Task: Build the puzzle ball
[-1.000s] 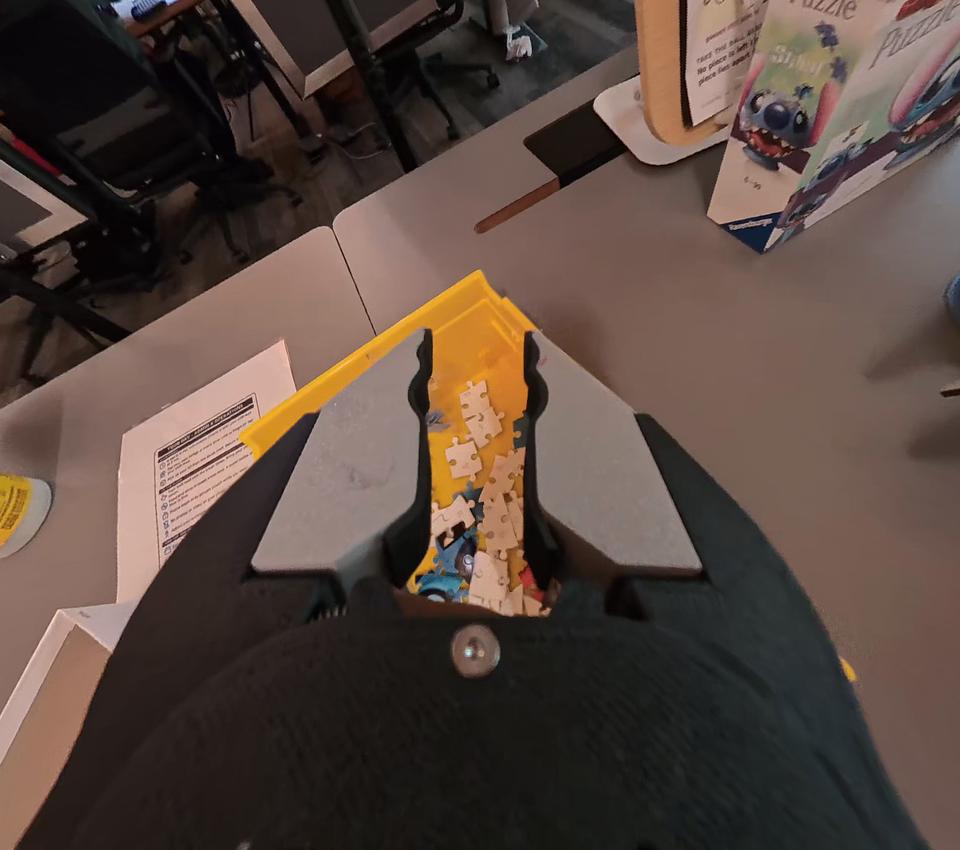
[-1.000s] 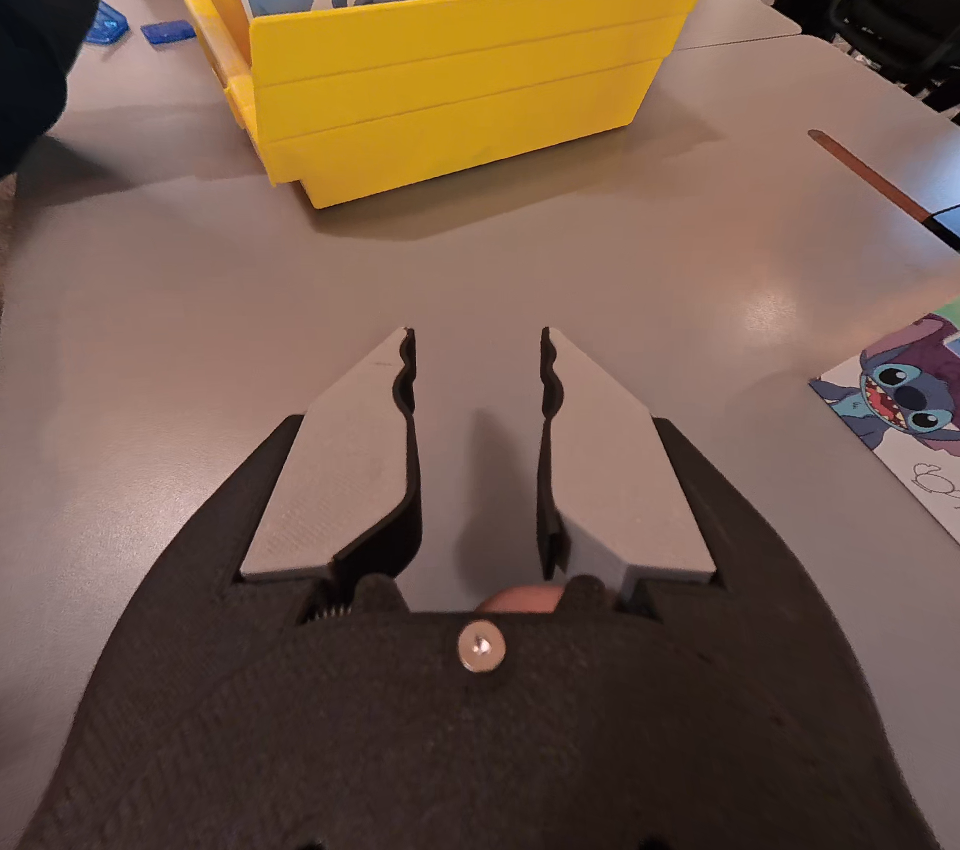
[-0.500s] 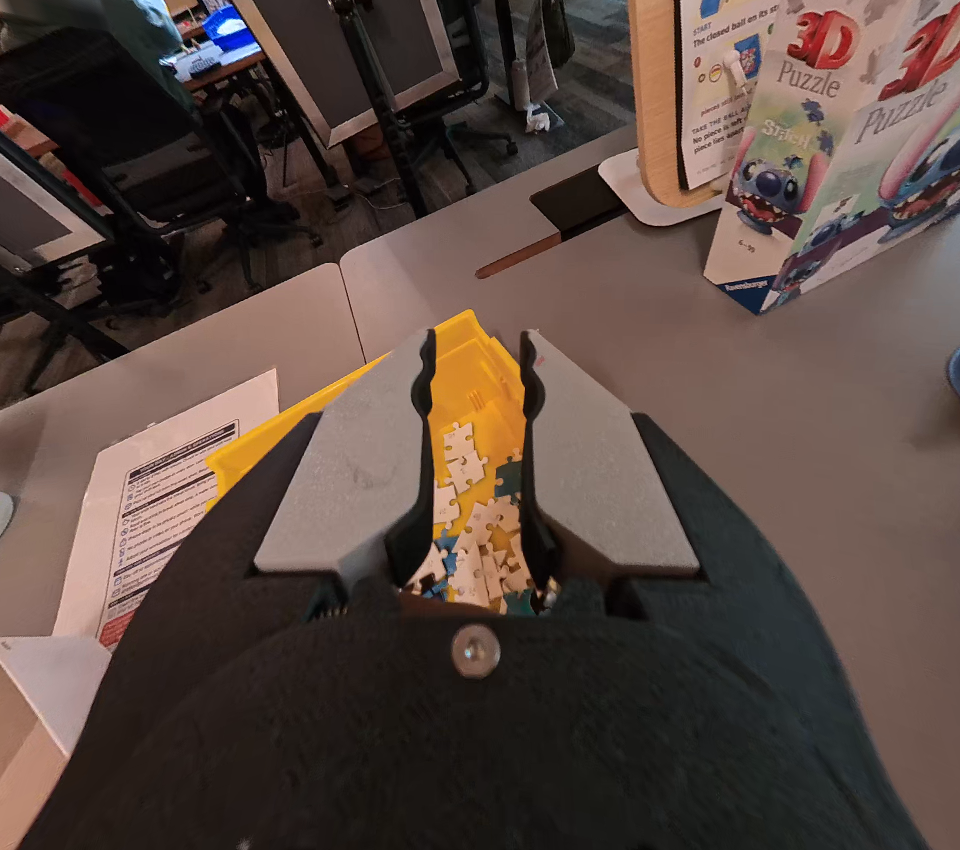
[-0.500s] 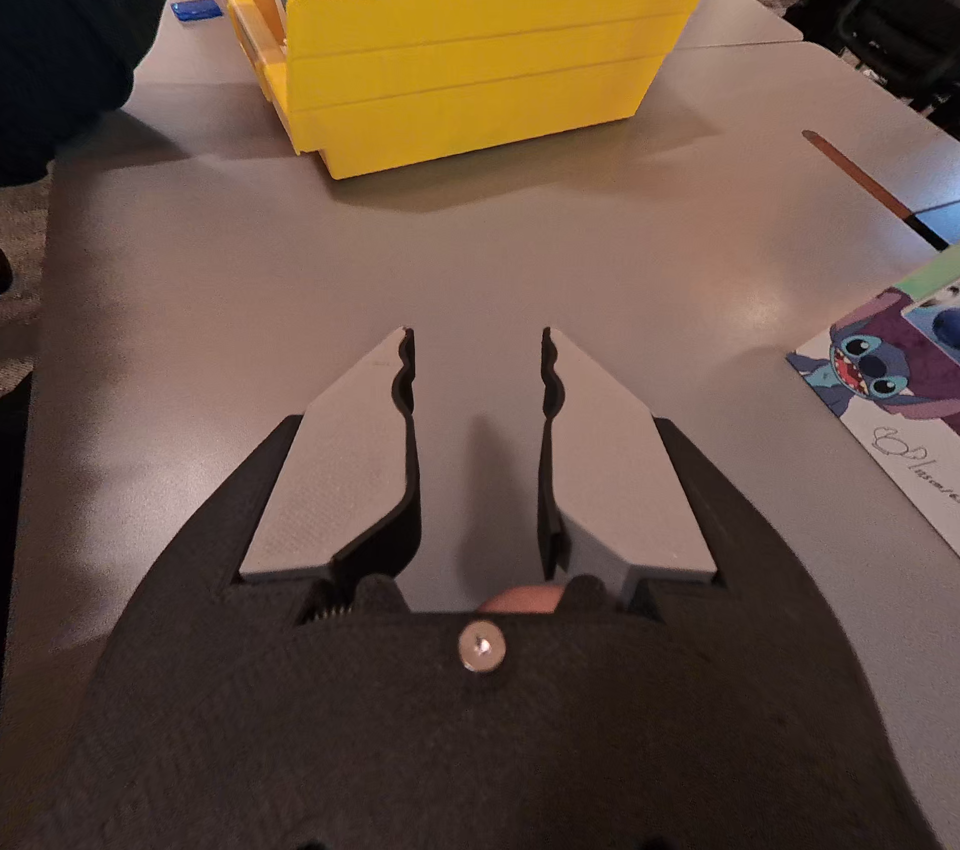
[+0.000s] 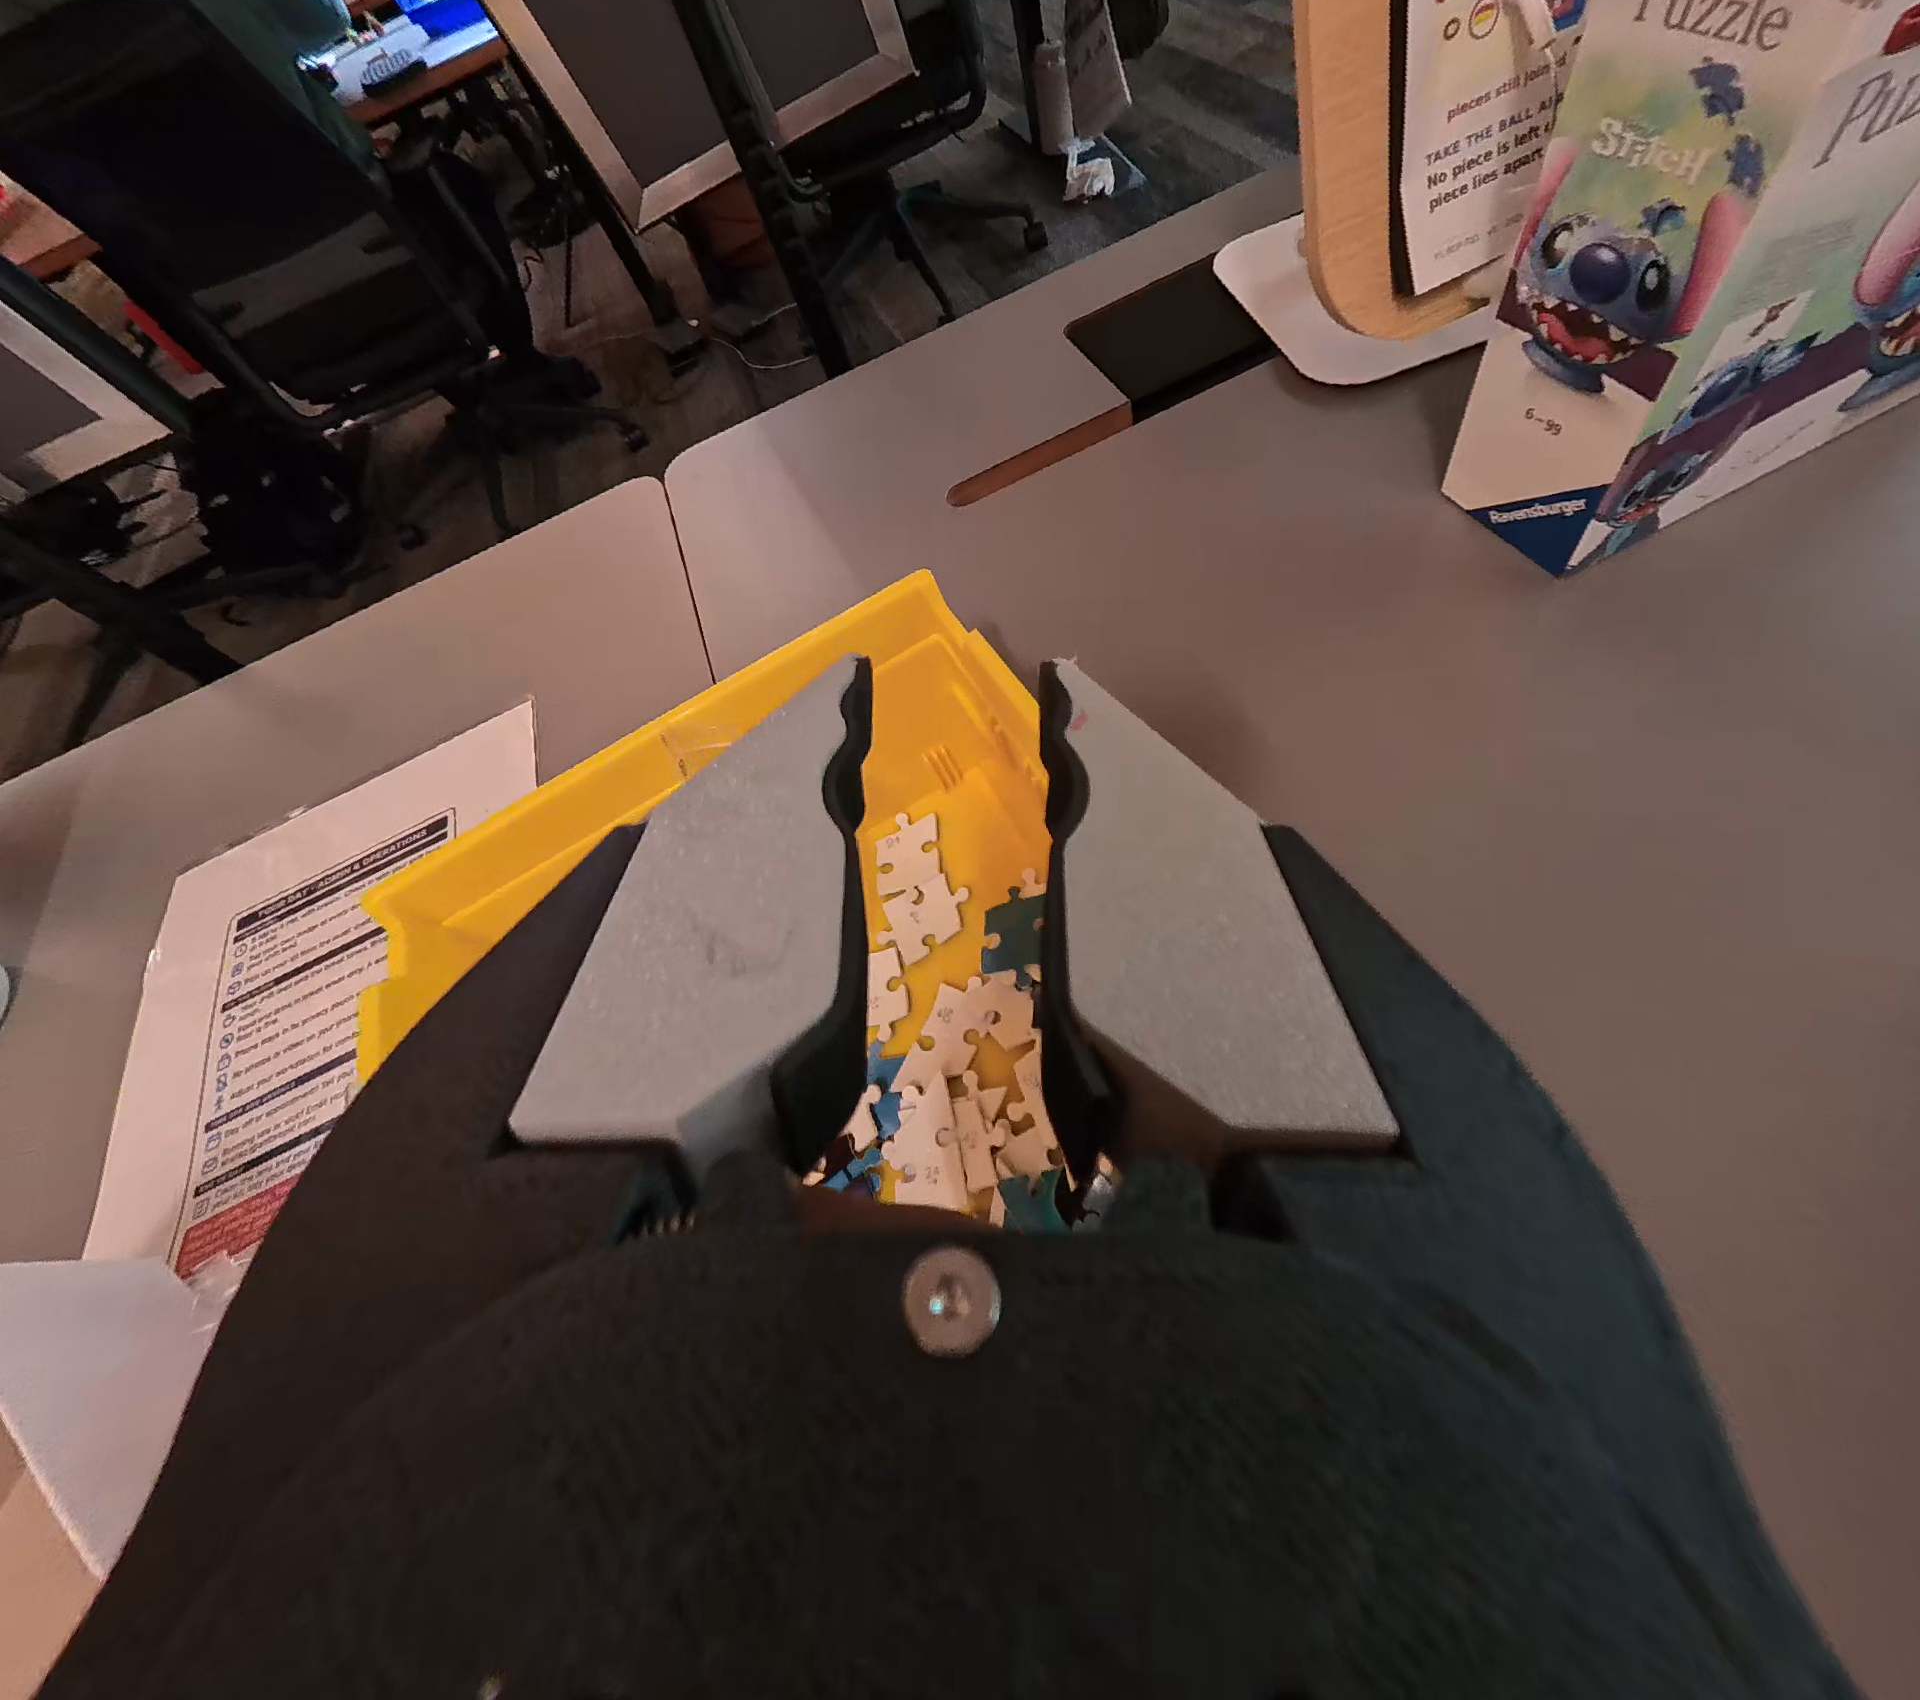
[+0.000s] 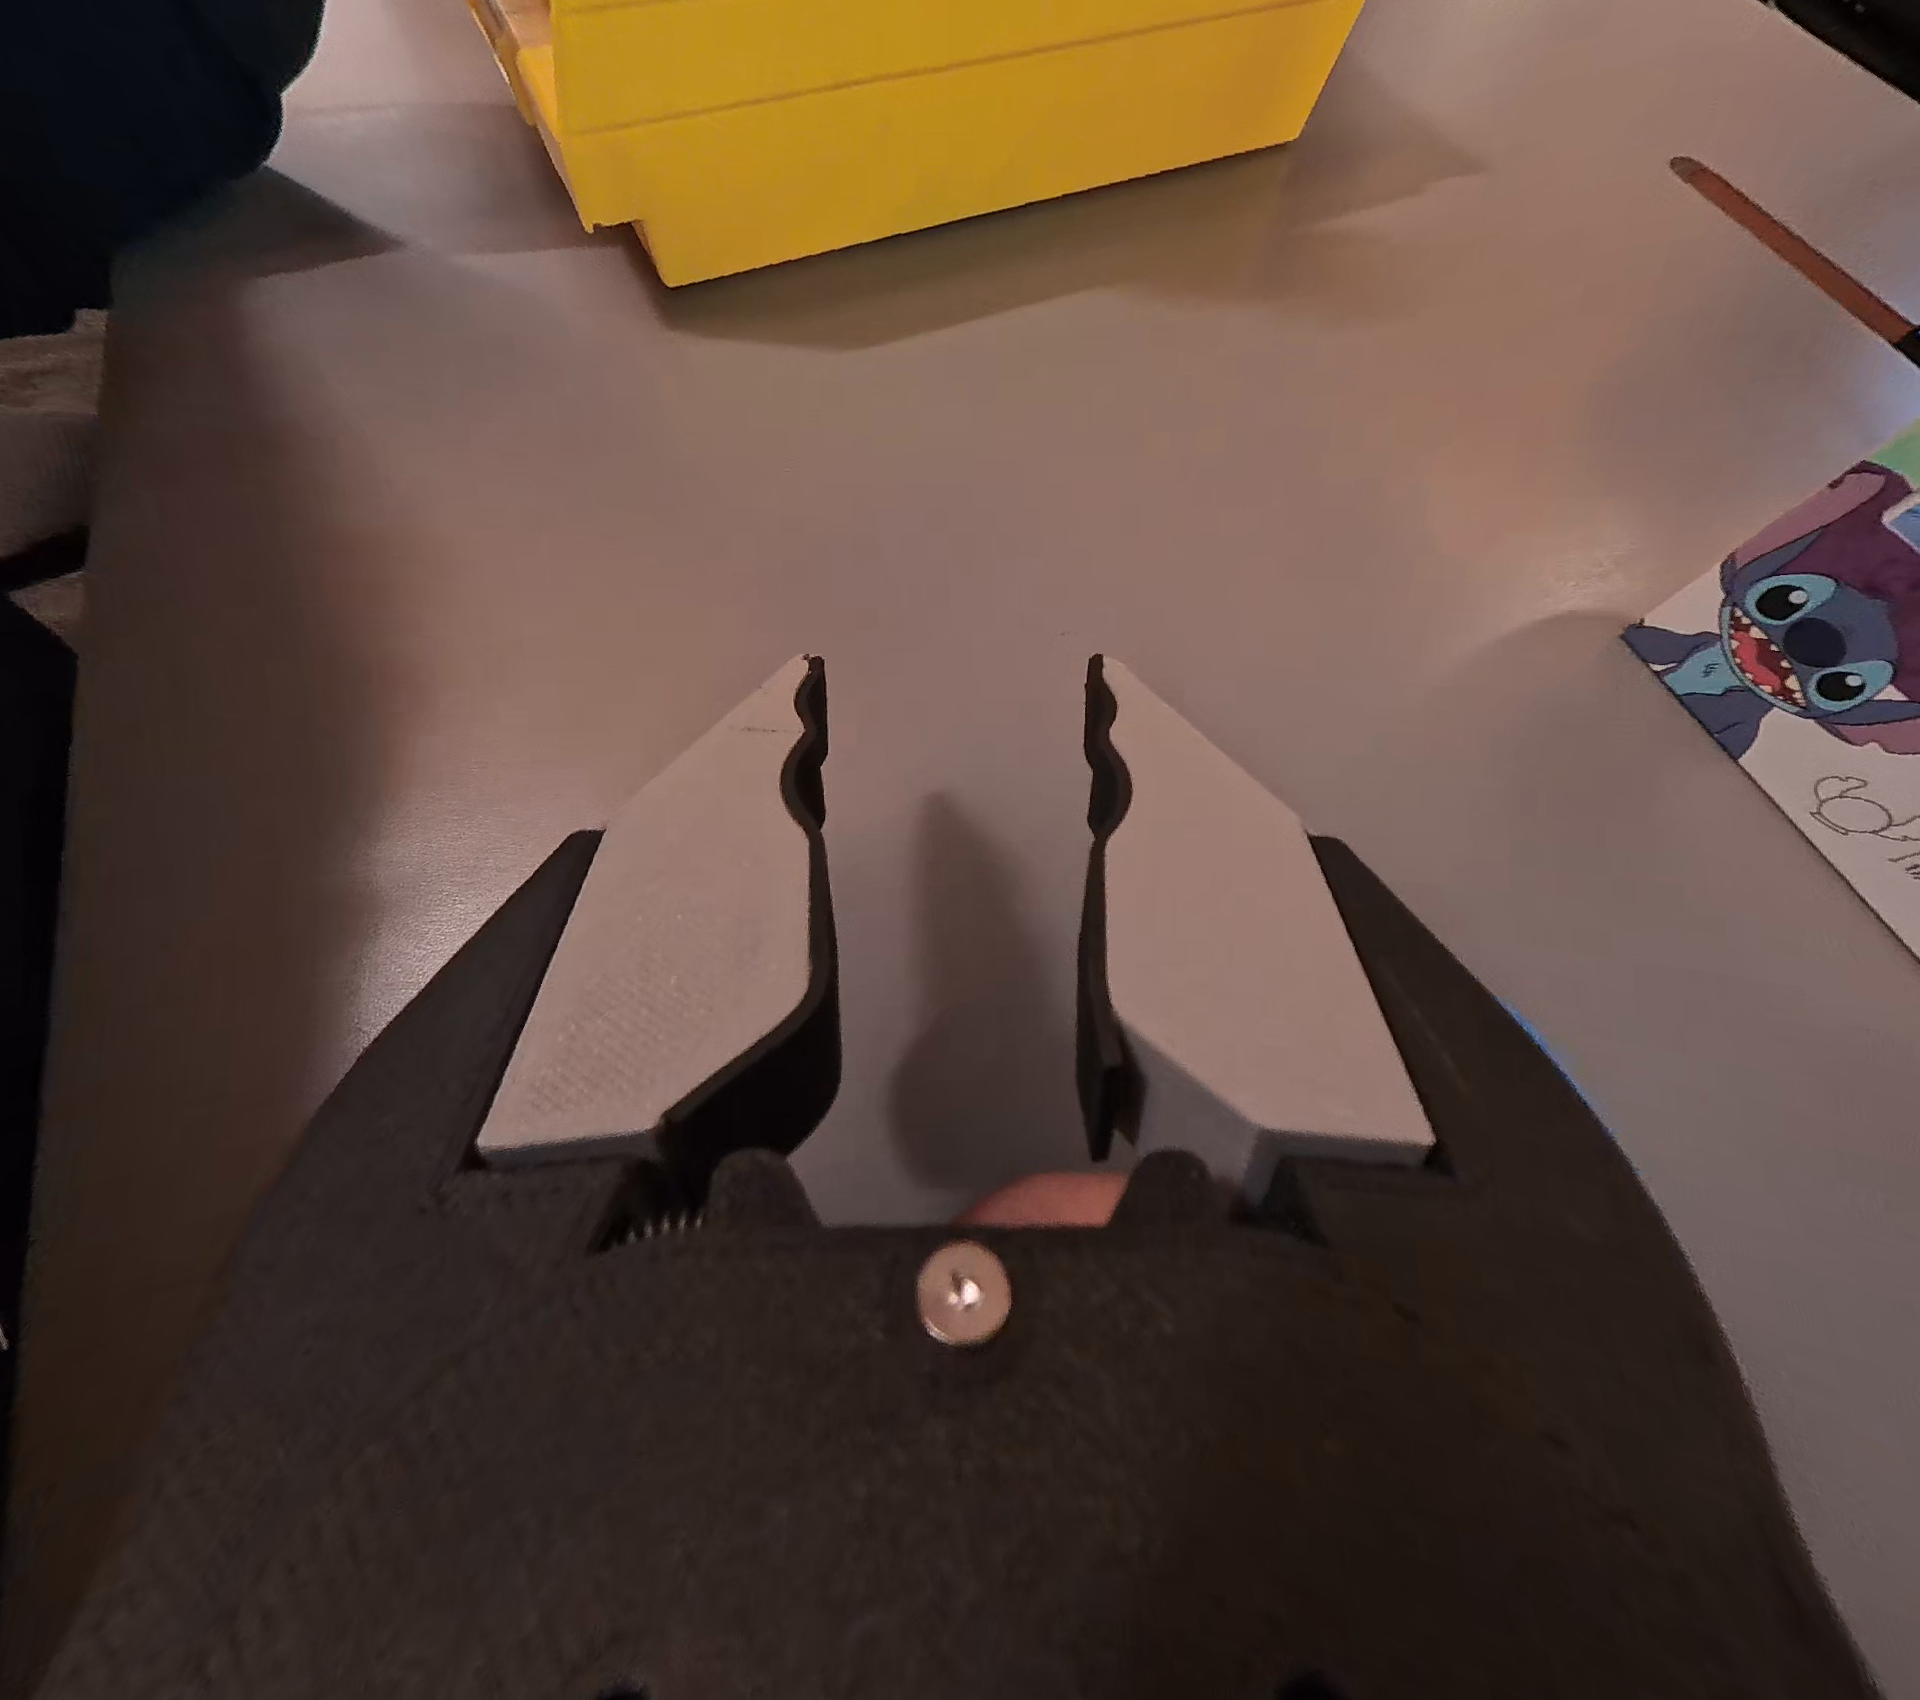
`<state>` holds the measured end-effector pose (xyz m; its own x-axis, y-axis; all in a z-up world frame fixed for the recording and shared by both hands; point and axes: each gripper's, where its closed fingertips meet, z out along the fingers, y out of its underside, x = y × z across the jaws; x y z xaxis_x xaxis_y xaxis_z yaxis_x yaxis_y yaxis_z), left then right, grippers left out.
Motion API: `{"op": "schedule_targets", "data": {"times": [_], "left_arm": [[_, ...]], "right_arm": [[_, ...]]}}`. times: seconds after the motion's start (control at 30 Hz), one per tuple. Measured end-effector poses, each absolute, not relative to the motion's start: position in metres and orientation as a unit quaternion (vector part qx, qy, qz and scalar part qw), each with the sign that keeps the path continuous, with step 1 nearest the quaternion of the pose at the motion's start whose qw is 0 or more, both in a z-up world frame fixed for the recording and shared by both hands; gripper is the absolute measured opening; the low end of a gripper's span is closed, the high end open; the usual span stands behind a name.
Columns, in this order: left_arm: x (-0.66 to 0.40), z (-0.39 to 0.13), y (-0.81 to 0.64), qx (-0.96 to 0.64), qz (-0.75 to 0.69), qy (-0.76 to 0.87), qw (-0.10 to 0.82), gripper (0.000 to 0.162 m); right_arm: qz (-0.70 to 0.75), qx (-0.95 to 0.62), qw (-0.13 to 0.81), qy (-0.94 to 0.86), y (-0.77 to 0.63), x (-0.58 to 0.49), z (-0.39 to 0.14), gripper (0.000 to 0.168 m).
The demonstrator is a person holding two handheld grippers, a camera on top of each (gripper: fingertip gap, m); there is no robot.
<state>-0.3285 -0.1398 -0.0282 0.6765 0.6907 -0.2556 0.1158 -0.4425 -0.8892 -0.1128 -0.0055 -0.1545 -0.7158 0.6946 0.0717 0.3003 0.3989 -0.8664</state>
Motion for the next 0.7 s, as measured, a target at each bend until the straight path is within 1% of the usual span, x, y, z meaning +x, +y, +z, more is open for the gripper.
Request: {"op": "schedule_targets", "data": {"times": [0.47,0.7], "left_arm": [[-0.3330,-0.0335,-0.1406,-0.782,0.301,-0.267,0.476,0.030],[-0.3343,-0.0343,-0.1439,-0.779,0.292,-0.275,0.481,0.029]], "right_arm": [[0.453,-0.316,0.217,-0.805,-0.0039,-0.1140,-0.1542,0.047],[0.450,-0.321,0.202,-0.808,-0.0078,-0.1117,-0.1591,0.046]]}}
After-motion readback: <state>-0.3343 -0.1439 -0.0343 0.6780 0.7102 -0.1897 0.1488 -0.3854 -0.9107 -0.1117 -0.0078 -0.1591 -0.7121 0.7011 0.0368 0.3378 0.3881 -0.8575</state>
